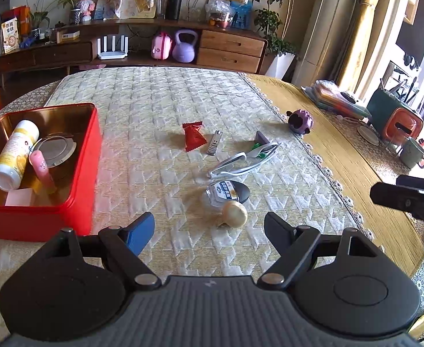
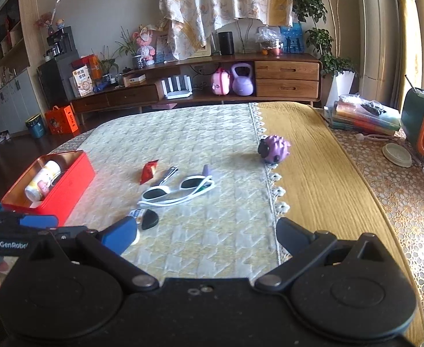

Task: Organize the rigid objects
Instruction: 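Withdraw both tools from the tin back over the table, then grasp the wooden ball with the left tool while the right tool grasps the purple spiky toy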

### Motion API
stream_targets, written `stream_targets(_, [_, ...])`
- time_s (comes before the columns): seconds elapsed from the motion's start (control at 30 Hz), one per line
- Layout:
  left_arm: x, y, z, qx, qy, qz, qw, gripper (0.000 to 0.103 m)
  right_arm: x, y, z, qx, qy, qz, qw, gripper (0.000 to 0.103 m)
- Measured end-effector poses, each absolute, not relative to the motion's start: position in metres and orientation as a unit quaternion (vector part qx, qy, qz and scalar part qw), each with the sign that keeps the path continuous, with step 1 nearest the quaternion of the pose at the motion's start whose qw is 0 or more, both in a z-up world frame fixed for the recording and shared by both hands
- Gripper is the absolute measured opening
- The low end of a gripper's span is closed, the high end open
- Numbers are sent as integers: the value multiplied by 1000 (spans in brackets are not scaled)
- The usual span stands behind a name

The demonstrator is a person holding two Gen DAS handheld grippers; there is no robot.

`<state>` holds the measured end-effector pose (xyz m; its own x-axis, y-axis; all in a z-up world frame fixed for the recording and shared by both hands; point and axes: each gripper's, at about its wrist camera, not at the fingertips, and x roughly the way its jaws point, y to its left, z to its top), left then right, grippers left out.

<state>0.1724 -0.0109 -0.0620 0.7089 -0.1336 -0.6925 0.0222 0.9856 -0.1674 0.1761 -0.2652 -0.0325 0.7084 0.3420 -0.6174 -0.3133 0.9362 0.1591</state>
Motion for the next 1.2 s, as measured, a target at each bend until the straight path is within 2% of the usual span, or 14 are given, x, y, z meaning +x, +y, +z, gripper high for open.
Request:
stream_targets(0.73, [211,-40,-118,-60,394,-59,915,83,353,-280,-78,-7,360,105,927,102])
stream_targets(0.97, [212,-49,-124,-32,377,-62,923,83,393,-274,-98,21,375,86,923,95])
stream_targets(1.07, [213,-50,-125,-30,372,-66,926,83,403,-271,-107,26,383,82,920,89])
stream_targets(1.1, [213,-50,-125,-30,369,-67,926,82,405,-270,-109,29,386,83,918,87])
stream_targets(1.2, [215,-49,-125,-27,363,-69,929,69,407,-267,-114,26,388,84,917,83])
